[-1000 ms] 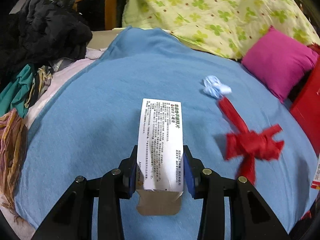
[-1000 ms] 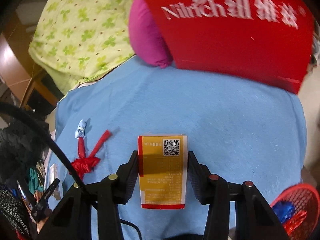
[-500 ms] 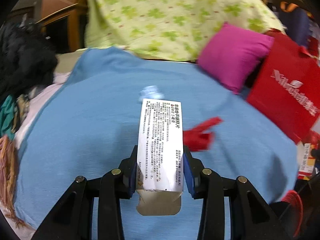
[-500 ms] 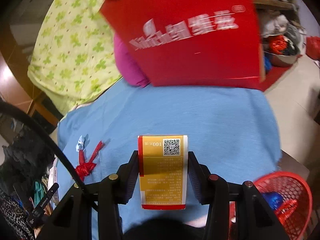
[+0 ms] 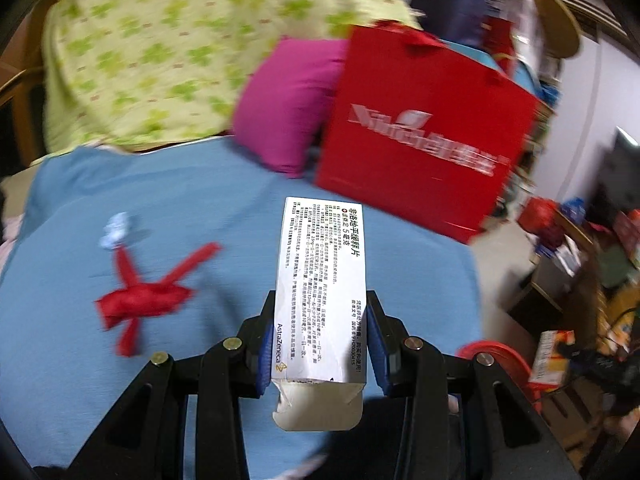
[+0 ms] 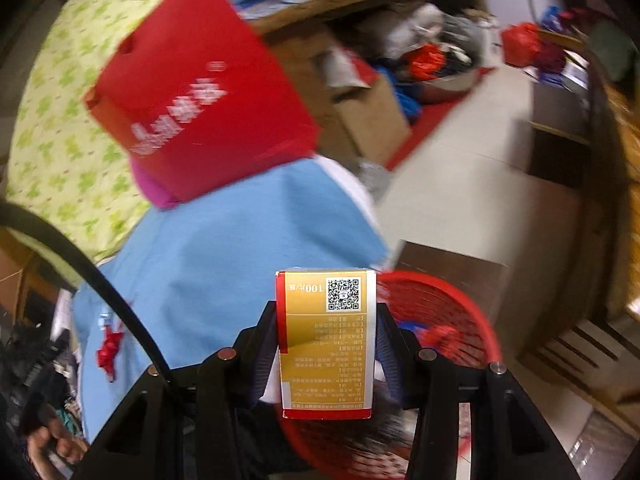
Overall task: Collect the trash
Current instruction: 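Carry the white tube box and red-and-white box to the red basket, then open both tools to drop the boxes into the basket, then return both tools to the bed above the red cloth and blue mask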
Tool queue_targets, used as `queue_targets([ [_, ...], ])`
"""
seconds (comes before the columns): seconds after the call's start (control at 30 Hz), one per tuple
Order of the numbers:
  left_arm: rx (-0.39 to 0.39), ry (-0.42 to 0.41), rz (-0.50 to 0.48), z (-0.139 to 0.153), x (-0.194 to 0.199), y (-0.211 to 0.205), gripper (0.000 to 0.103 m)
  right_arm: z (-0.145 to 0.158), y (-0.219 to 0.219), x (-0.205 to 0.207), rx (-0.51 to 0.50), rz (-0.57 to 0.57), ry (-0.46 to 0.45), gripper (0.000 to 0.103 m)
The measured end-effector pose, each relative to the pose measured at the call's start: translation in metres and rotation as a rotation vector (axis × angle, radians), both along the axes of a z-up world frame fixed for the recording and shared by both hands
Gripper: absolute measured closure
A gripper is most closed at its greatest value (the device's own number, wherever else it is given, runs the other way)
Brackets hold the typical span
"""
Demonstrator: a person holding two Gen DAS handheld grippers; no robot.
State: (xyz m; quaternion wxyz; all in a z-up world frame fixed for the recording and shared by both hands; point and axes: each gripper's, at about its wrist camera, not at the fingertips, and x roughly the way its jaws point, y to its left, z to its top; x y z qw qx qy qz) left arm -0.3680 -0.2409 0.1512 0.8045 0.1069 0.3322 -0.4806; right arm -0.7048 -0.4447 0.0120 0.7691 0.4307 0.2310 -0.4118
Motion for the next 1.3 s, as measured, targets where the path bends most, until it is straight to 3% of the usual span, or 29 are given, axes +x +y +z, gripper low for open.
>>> queue_targets([
  [0.33,0.046,0.042,-0.273,-0.004,-0.091,-0.063,0.062,-0.062,-0.011,-0.025,0.149,-0.012,0.122,0.052],
  [0.37,0.054,0.043,-0.294,-0.006,-0.098,-0.069,0.062,-0.067,-0.011,-0.024,0.168,-0.001,0.131,0.050],
  [0.43,0.068,0.047,-0.330,-0.011,-0.109,-0.079,0.062,-0.073,-0.009,-0.026,0.184,0.010,0.126,0.028],
  [0.83,0.222,0.096,-0.511,-0.063,-0.167,-0.137,0.062,-0.029,0.003,-0.058,0.034,-0.068,0.041,0.025],
  [1.03,0.325,0.091,-0.564,-0.089,-0.192,-0.162,0.060,-0.021,0.005,-0.073,0.019,-0.096,0.011,0.025],
  [1.17,0.387,0.121,-0.534,-0.099,-0.190,-0.175,0.037,-0.022,0.005,-0.078,0.022,-0.108,0.003,0.025],
  [1.3,0.363,0.125,-0.517,-0.091,-0.178,-0.168,0.035,-0.023,0.006,-0.078,0.024,-0.114,0.009,0.025],
])
